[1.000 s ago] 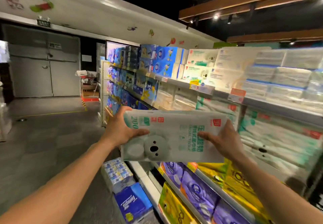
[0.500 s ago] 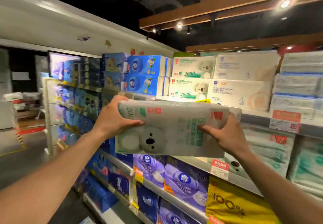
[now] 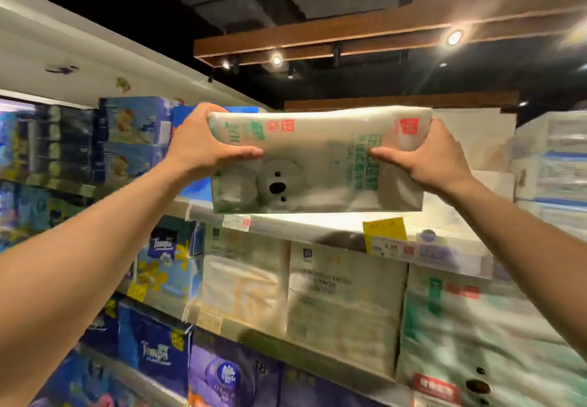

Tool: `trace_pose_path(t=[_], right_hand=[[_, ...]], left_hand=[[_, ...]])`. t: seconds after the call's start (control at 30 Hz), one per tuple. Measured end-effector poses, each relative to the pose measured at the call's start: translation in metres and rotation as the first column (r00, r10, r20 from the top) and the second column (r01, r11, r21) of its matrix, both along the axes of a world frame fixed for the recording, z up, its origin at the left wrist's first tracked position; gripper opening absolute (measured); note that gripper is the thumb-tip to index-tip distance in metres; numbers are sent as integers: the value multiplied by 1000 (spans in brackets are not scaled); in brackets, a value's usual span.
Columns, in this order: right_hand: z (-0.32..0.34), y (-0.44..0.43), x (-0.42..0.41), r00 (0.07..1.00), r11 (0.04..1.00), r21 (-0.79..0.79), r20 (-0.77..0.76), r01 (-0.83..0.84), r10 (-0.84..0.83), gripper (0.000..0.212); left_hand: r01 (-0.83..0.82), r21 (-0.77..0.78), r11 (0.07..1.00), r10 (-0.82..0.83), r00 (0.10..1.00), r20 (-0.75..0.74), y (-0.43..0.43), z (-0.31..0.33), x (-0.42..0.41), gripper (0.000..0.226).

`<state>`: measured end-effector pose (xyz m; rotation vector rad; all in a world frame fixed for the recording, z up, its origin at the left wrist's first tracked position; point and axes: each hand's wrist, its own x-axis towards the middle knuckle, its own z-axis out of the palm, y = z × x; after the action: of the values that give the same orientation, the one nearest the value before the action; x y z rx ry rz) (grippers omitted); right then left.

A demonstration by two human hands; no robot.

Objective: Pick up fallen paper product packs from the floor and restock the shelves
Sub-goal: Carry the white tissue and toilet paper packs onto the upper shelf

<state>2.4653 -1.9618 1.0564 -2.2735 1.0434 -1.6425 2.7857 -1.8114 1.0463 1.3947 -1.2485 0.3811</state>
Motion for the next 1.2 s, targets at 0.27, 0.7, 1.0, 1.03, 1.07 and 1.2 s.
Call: trace_pose_path(t=[0.27,0.7,1.0,1.03,1.07,1.2], right_hand=[[9,-91,46,990,990,64,58,123,-127,111],[-46,-169,93,927,883,286,-81,373,-365,74],[-34,-163,126,804,765,314,-424,563,-418,114],[-33,-169,130,808,770,311,-417,557,-415,113],[-34,-174,134,819,777,318,-406,543,-406,112],[-39,-200,140,839,785,339,-379,518,-390,109]], left_hand=[[66,30,997,-65,998,-15,-122,18,47,85],[67,284,956,-124,975,186,-248,-27,100,74],[-295,291,910,-8,689,724,-287,-36,100,128],[-315,293,903,-2,678,735,-292,-36,102,129],[-326,293,899,4,675,738,-295,-37,106,130],[-328,236,915,41,655,754,-306,-40,113,120]])
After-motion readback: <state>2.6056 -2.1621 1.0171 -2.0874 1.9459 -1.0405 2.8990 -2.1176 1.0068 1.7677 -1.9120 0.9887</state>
